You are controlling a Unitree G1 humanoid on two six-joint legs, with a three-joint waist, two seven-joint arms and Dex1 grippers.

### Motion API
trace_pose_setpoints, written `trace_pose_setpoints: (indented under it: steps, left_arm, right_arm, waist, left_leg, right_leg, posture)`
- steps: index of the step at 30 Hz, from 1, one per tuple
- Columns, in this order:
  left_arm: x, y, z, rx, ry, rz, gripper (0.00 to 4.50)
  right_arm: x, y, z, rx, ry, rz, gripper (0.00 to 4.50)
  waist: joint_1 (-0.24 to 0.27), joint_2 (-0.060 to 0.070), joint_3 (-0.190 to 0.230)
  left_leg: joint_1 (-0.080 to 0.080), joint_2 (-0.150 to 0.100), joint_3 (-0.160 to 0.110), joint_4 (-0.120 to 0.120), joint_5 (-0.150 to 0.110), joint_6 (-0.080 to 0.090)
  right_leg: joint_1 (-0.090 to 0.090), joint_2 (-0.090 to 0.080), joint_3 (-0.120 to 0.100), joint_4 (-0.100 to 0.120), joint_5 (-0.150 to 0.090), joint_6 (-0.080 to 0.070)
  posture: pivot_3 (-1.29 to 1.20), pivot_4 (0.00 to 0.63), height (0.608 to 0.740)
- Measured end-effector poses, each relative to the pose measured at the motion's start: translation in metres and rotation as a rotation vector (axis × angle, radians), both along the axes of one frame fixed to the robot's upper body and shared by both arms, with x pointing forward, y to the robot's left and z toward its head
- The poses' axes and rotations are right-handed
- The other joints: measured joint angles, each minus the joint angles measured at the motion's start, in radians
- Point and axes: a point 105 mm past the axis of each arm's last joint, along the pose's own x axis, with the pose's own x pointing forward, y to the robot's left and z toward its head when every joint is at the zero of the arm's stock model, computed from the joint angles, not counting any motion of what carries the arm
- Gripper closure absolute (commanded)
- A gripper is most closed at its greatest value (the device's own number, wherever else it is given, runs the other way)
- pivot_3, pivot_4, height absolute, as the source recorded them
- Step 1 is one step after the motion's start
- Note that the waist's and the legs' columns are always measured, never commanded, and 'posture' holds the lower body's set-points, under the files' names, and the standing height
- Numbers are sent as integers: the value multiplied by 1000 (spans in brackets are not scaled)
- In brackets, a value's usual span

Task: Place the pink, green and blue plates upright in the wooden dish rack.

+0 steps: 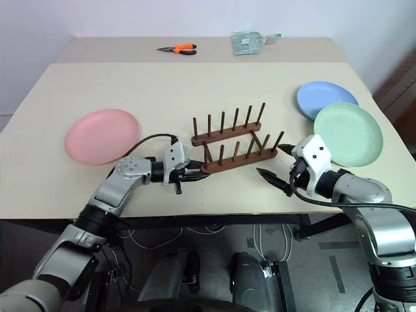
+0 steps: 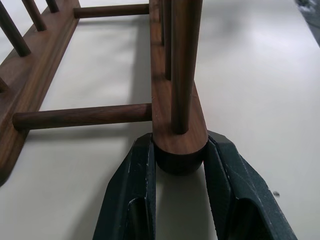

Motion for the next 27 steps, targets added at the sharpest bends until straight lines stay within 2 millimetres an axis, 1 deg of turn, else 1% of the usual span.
trace_pose_setpoints:
  steps: [1, 5, 6, 7, 8, 9, 10, 12, 13, 14, 16, 18, 19, 21, 23, 27]
  left_arm:
    - [4, 1, 1, 4, -10, 11, 2357]
    - [21, 17, 7, -22, -53, 147, 381]
    - [22, 23, 8, -31, -53, 187, 381]
    - [19, 32, 7, -38, -47, 222, 381]
    - [14, 40, 6, -45, -33, 248, 537]
    - [8, 46, 5, -51, -17, 263, 915]
    - [-2, 52, 3, -50, 5, 269, 1336]
    - [-17, 54, 1, -48, 46, 259, 2334]
    - [-25, 53, 1, -39, 63, 249, 2891]
    - [-30, 50, 1, -28, 71, 246, 3320]
    - [-35, 36, 0, -18, 79, 239, 3338]
    - [-36, 16, -1, -12, 62, 239, 3338]
    - [-36, 6, -1, -10, 56, 236, 3338]
    - [-34, -4, -2, 3, 33, 261, 3338]
    - [-28, -10, -1, 12, 10, 300, 3338]
    - [-8, -17, 1, 6, -22, 396, 3338]
  right_arm:
    - [0, 0, 0, -3, -3, -1, 0]
    - [0, 0, 0, -9, -9, -1, 0]
    - [0, -1, 0, -9, -9, 0, 0]
    - [0, -1, 0, -10, -7, -2, 0]
    - [1, -3, -1, -12, -2, -8, 0]
    - [1, -4, -3, -14, 5, -12, 0]
    - [1, -6, -4, -19, 15, -14, 255]
    - [2, -9, -8, -38, 32, -19, 818]
    - [2, -9, -9, -45, 40, -17, 1329]
    - [4, -7, -13, -52, 50, -12, 1843]
    - [9, -2, -23, -77, 78, -5, 2756]
    - [16, 1, -37, -120, 110, -18, 3775]
    - [19, 2, -44, -130, 126, -31, 3775]
    - [27, 3, -55, -142, 164, -69, 3775]
    - [37, 5, -56, -157, 157, -101, 3775]
    - [58, 10, -55, -146, 126, -168, 3775]
  waist:
    - [0, 0, 0]
    - [-4, 0, 0]
    - [-5, 0, 0]
    - [-9, 0, 0]
    - [-10, 0, 0]
    - [-11, 0, 0]
    - [-11, 0, 0]
    - [-7, 1, 0]
    - [-3, 1, 0]
    - [0, 1, 0]
    - [2, 1, 0]
    - [3, 1, 0]
    - [2, 1, 0]
    - [0, 1, 0]
    - [-2, 2, -1]
    - [-2, 2, -2]
  left_leg:
    - [0, 0, 0, 0, 0, 0]
    - [0, 1, 0, 0, 0, 0]
    - [0, 1, 0, 0, 0, 0]
    - [0, 1, 0, 0, 0, 0]
    - [0, 1, 0, 0, 0, 0]
    - [0, 1, 0, 0, 0, 0]
    - [0, 1, 0, 0, 0, 0]
    - [0, 1, 0, 0, 0, 0]
    - [0, 1, -1, 0, 0, 0]
    - [0, 0, -1, 0, -1, 0]
    - [0, -1, -1, 1, -1, 1]
    - [0, -1, -1, 1, -2, 2]
    - [0, -1, -1, 1, -2, 2]
    - [0, -1, -1, 1, -1, 1]
    - [1, -1, -1, 1, -1, 1]
    - [1, -1, -1, 2, -1, 1]
  right_leg:
    - [0, 0, 0, 0, 0, 0]
    - [0, 0, 0, 0, 0, 0]
    - [0, 0, 0, 0, 0, 0]
    - [0, 0, 0, 0, 0, 0]
    - [0, 0, 0, 0, 0, 0]
    - [0, 0, 0, 0, 0, 0]
    - [0, 0, 0, 0, 0, 0]
    - [0, 0, 0, 0, 0, 0]
    - [0, -1, 0, 0, 0, 0]
    - [1, -1, 0, 0, 0, 0]
    - [1, -2, 0, -1, 0, 0]
    - [1, -2, 0, -1, 0, 0]
    - [1, -2, 0, -1, 0, 0]
    - [1, -1, 0, 0, 0, 1]
    - [2, -1, 0, 0, 0, 1]
    - [2, 0, 0, 0, 0, 1]
  posture:
    - [0, 150, 740]
    - [0, 150, 740]
    - [0, 150, 740]
    - [0, 150, 740]
    - [0, 150, 740]
    - [0, 150, 740]
    - [0, 150, 740]
    - [0, 150, 740]
    - [0, 150, 740]
    - [0, 150, 740]
    - [0, 150, 740]
    - [0, 150, 740]
    - [0, 150, 740]
    - [0, 150, 740]
    - [0, 150, 740]
    - [0, 150, 740]
